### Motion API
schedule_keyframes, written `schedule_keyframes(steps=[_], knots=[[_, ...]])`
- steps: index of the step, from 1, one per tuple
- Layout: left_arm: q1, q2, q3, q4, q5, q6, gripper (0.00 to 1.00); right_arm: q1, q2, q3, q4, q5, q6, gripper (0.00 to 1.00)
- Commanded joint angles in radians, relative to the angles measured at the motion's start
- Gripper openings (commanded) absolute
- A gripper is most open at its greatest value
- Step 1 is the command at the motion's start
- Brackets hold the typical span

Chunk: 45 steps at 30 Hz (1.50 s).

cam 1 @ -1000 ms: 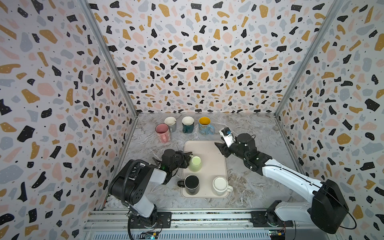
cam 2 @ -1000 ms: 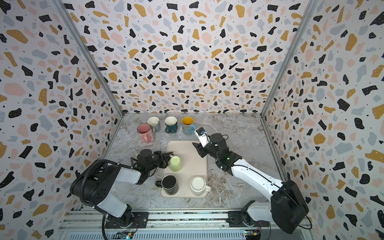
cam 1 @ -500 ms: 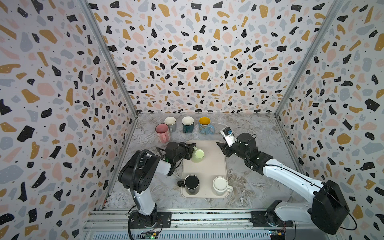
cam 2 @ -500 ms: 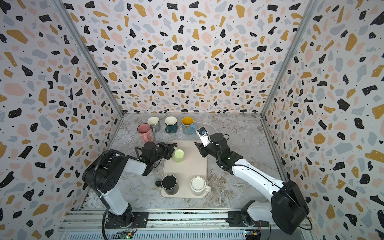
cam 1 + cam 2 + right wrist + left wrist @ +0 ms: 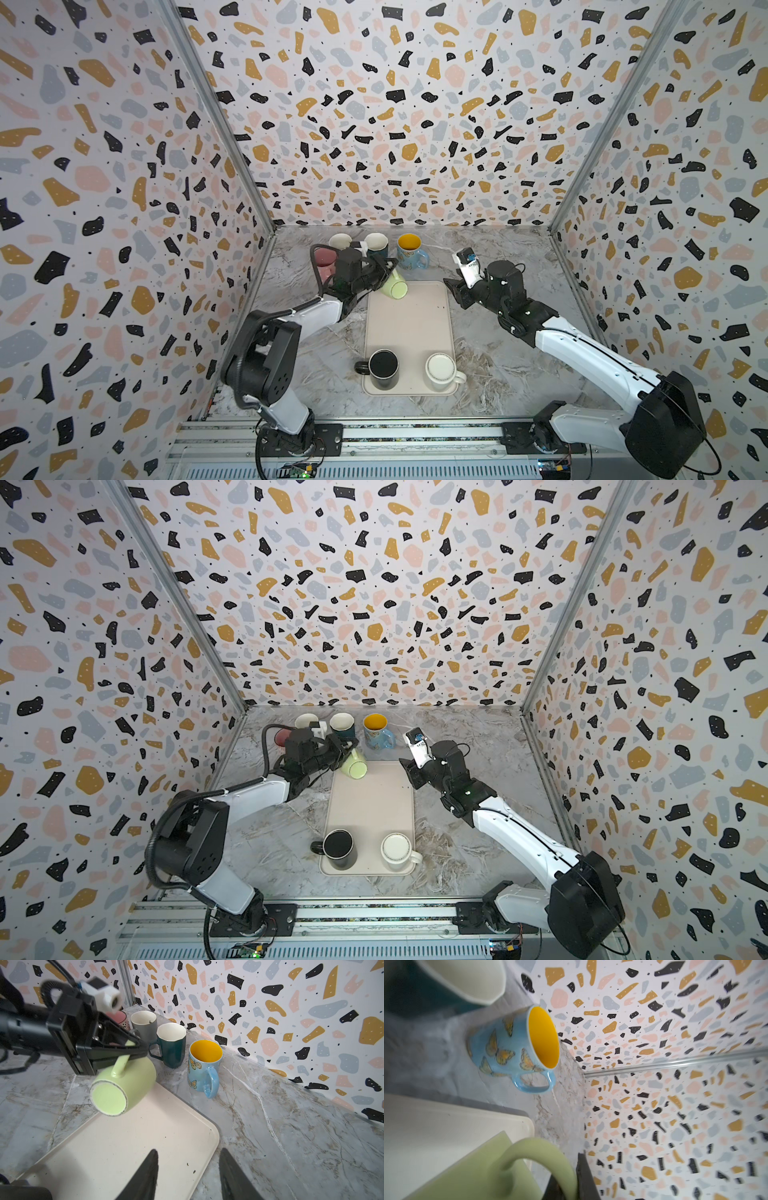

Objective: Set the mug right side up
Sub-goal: 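Rotate the green mug upright with the left gripper while the right approaches, then grasp the green mug's handle with the right gripper while the left holds it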

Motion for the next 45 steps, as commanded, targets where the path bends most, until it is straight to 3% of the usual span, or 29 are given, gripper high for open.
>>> schedule_keyframes(steps=[1, 4, 8, 12, 18, 26, 34, 45], knots=[[-0.033, -0.115, 0.055, -0.212, -0.232, 0.437, 0.00, -0.005, 0.011, 0.083, -0.058, -0.002, 0.023, 0.48], [-0.054, -0.163, 0.023, -0.179, -0.308, 0.537, 0.00, -0.005, 0.040, 0.127, -0.096, 0.005, 0.028, 0.47], [-0.122, -0.194, -0.001, -0.174, -0.413, 0.758, 0.00, -0.005, 0.055, 0.183, -0.141, 0.010, 0.047, 0.47], [-0.193, -0.209, -0.033, -0.091, -0.398, 0.940, 0.00, -0.005, 0.064, 0.231, -0.178, -0.019, 0.061, 0.48], [-0.242, -0.269, -0.146, 0.121, -0.318, 1.100, 0.00, -0.006, 0.084, 0.284, -0.219, -0.107, 0.099, 0.48], [-0.266, -0.386, -0.373, 0.572, -0.198, 1.198, 0.00, 0.002, 0.155, 0.372, -0.269, -0.273, 0.197, 0.46], [-0.305, -0.359, -0.353, 0.500, -0.186, 1.284, 0.00, 0.049, 0.157, 0.373, -0.238, -0.337, 0.198, 0.46], [-0.344, -0.338, -0.320, 0.469, -0.244, 1.347, 0.00, 0.078, 0.152, 0.364, -0.190, -0.412, 0.238, 0.56]])
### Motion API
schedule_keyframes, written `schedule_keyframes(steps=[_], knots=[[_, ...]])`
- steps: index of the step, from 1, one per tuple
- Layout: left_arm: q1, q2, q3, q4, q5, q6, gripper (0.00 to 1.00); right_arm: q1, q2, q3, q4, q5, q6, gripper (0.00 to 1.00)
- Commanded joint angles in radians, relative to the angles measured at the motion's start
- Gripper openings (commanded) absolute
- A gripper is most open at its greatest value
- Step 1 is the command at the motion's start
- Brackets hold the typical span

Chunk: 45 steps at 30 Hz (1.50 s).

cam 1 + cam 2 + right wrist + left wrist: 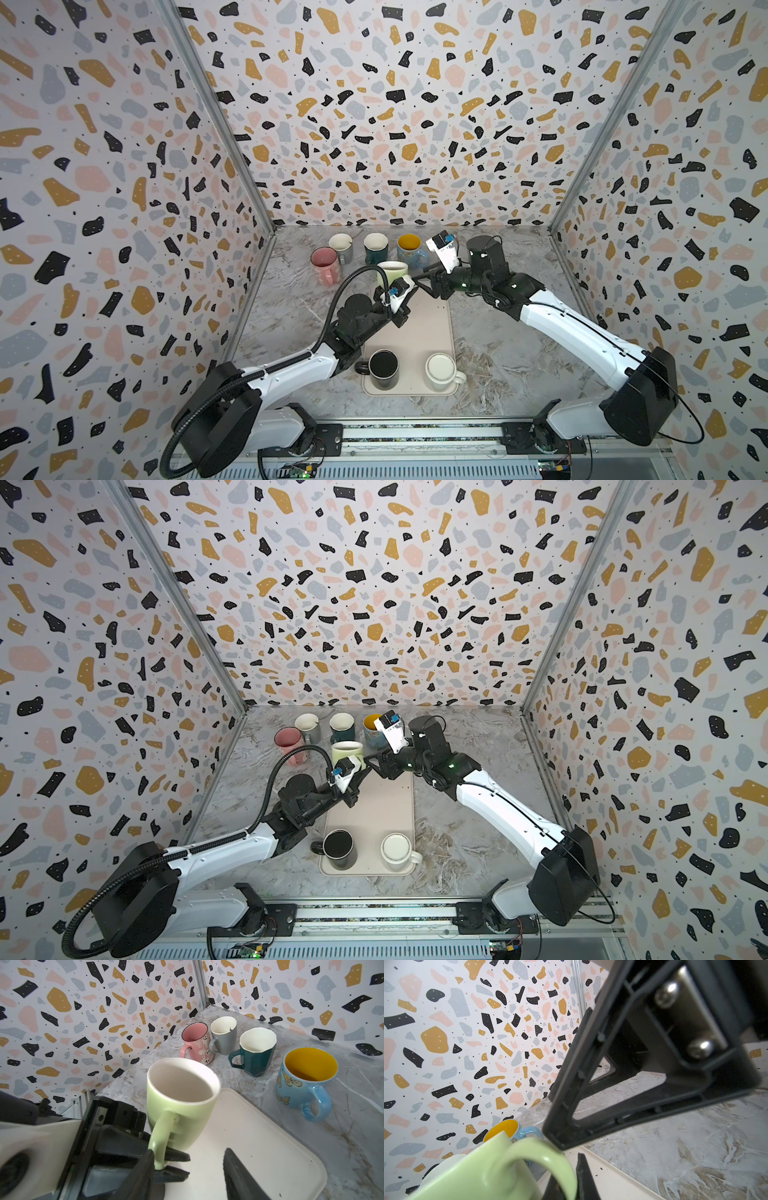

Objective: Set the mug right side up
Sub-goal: 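Grasp the green mug's handle with the right gripper while the left holds it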

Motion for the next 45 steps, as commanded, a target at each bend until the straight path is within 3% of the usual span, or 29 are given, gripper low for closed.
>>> schedule_keyframes(steps=[1, 9, 19, 45], knots=[[-0.009, -0.008, 0.063, 0.135, -0.031, 0.055, 0.00, 0.007, -0.024, 0.027, 0.033, -0.049, 0.023, 0.56], [-0.019, 0.004, 0.073, 0.149, -0.042, 0.055, 0.00, 0.024, -0.007, 0.018, 0.066, -0.080, 0.052, 0.52], [-0.026, 0.011, 0.077, 0.170, -0.074, 0.062, 0.00, 0.045, 0.041, 0.000, 0.131, -0.081, 0.128, 0.39], [-0.040, -0.005, 0.068, 0.254, -0.108, 0.018, 0.00, 0.049, 0.104, -0.013, 0.135, -0.050, 0.193, 0.30]])
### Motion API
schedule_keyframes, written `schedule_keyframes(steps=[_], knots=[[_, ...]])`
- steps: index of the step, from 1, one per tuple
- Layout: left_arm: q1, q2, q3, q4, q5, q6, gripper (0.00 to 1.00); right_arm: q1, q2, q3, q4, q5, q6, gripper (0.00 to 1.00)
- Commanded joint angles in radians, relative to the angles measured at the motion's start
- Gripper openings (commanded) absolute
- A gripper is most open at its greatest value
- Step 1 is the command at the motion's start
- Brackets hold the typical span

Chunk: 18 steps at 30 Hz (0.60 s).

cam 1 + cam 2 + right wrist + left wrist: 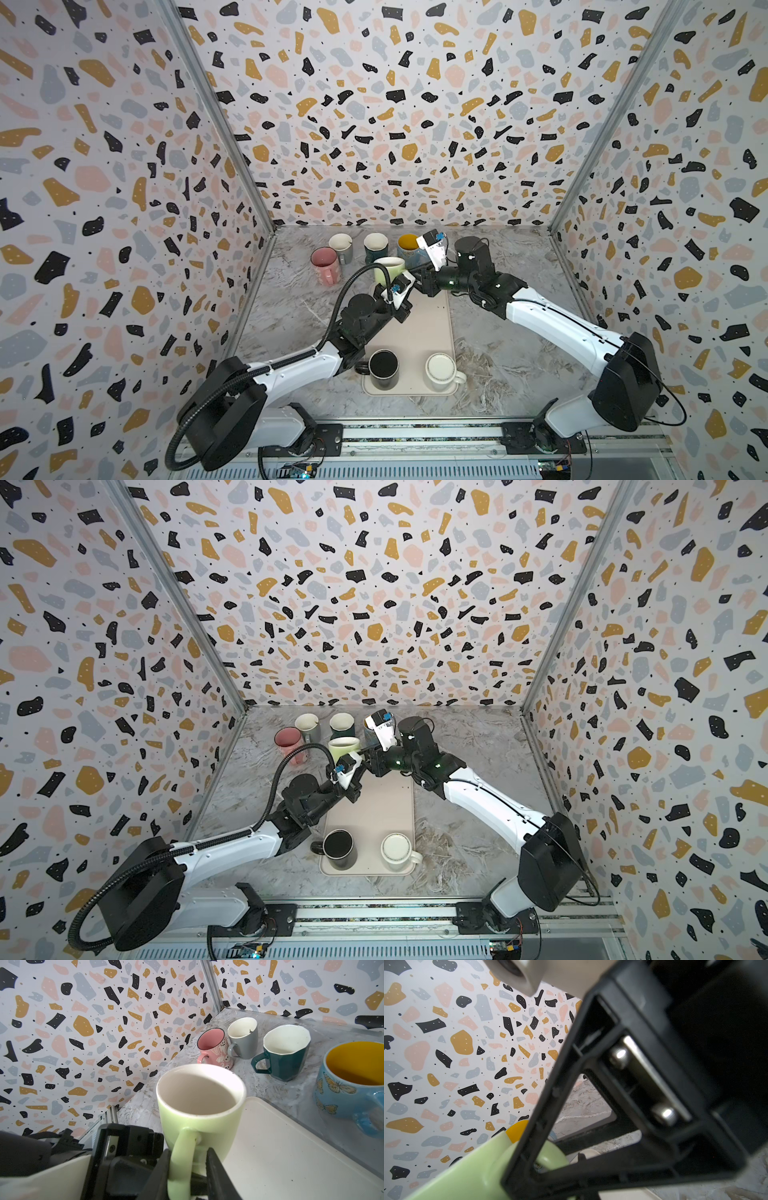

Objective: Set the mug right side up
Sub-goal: 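Grasp the green mug's handle with the right gripper while the left holds it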

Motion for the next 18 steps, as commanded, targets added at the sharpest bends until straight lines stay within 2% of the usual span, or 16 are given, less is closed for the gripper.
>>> schedule_keyframes(steps=[1, 8, 13, 18], knots=[[-0.012, -0.036, 0.049, 0.209, -0.001, 0.016, 0.00, 0.005, 0.013, -0.012, -0.020, -0.012, 0.023, 0.30], [-0.015, -0.040, 0.046, 0.220, -0.009, 0.018, 0.00, 0.004, 0.031, -0.017, -0.017, -0.020, 0.037, 0.27], [-0.014, -0.053, 0.042, 0.219, -0.023, 0.032, 0.00, 0.004, 0.051, -0.001, -0.064, -0.017, 0.046, 0.02], [-0.015, -0.070, 0.031, 0.211, -0.073, 0.061, 0.00, 0.004, 0.060, 0.001, -0.099, -0.006, 0.046, 0.00]])
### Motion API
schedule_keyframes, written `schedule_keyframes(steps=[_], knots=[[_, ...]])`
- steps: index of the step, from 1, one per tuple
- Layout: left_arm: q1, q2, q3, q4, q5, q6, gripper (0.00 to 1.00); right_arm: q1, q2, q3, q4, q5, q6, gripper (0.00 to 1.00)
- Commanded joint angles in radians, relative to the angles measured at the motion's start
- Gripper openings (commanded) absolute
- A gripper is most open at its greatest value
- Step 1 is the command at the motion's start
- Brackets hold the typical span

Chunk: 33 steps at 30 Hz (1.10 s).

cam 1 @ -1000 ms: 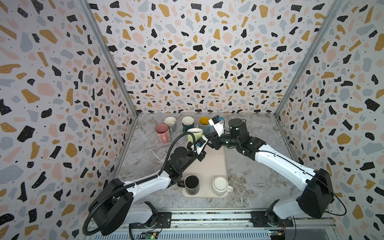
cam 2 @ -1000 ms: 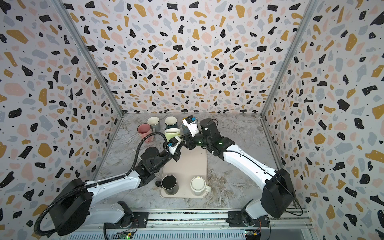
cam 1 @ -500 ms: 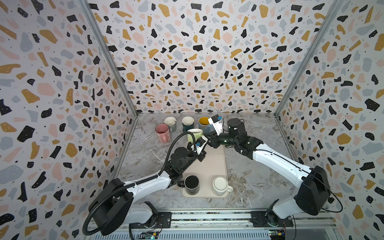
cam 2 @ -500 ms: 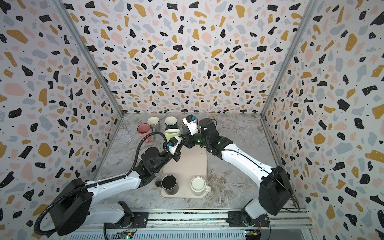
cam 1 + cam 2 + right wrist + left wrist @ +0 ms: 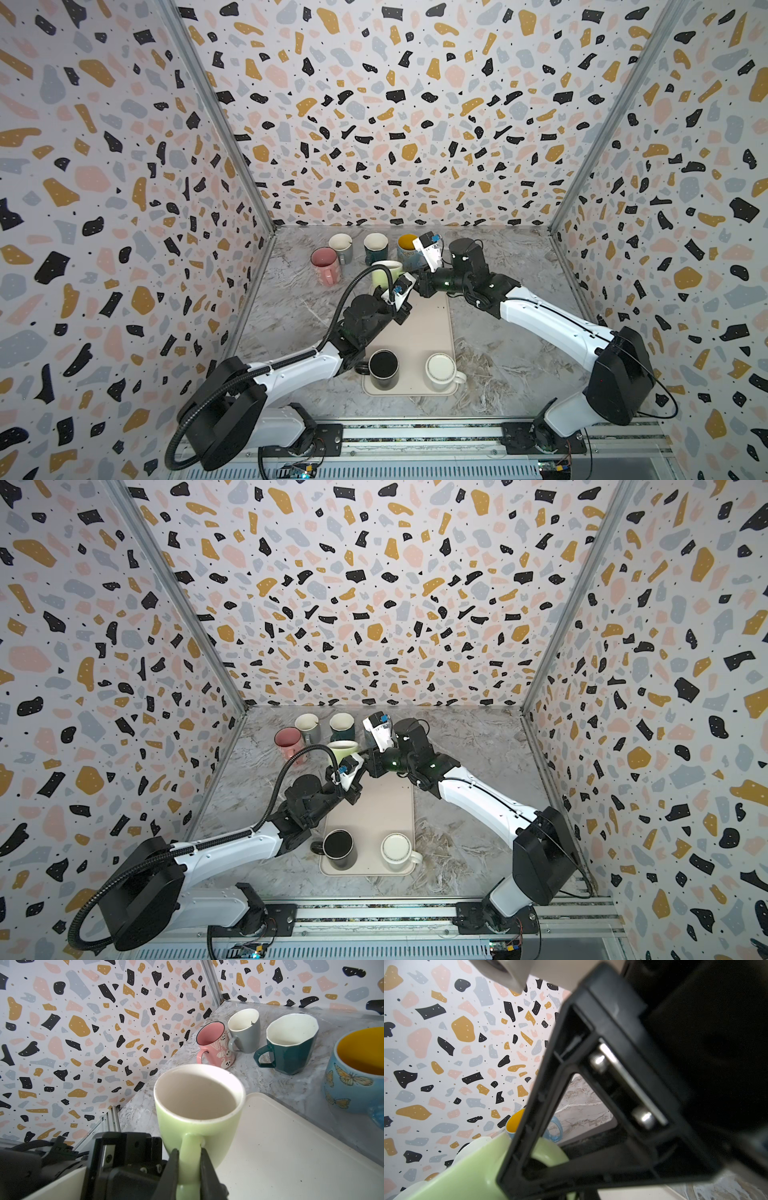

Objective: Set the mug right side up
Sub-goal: 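Grasp the green mug's handle with the right gripper while the left holds it, then carry the green mug toward the far mugs with the right gripper while the left withdraws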

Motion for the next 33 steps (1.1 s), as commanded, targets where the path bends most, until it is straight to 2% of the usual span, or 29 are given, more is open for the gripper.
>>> schedule_keyframes(steps=[1, 8, 15, 18, 24, 33], knots=[[-0.009, -0.074, 0.032, 0.269, -0.030, 0.039, 0.00, 0.004, 0.017, 0.002, -0.112, -0.007, 0.010, 0.00], [-0.008, -0.082, 0.042, 0.231, -0.089, 0.013, 0.02, 0.005, -0.010, -0.020, -0.074, -0.007, 0.015, 0.00], [-0.008, -0.101, 0.057, 0.141, -0.094, 0.008, 0.21, 0.001, -0.026, -0.051, -0.016, -0.035, 0.039, 0.00], [-0.008, -0.111, 0.053, 0.097, -0.094, 0.008, 0.26, -0.005, -0.039, -0.076, 0.041, -0.058, 0.060, 0.00], [-0.009, -0.155, 0.030, 0.035, -0.111, 0.008, 0.30, -0.028, -0.064, -0.100, 0.066, -0.045, 0.064, 0.00], [-0.007, -0.234, 0.018, -0.072, -0.144, -0.003, 0.31, -0.089, -0.100, -0.110, 0.056, 0.045, 0.025, 0.00]])
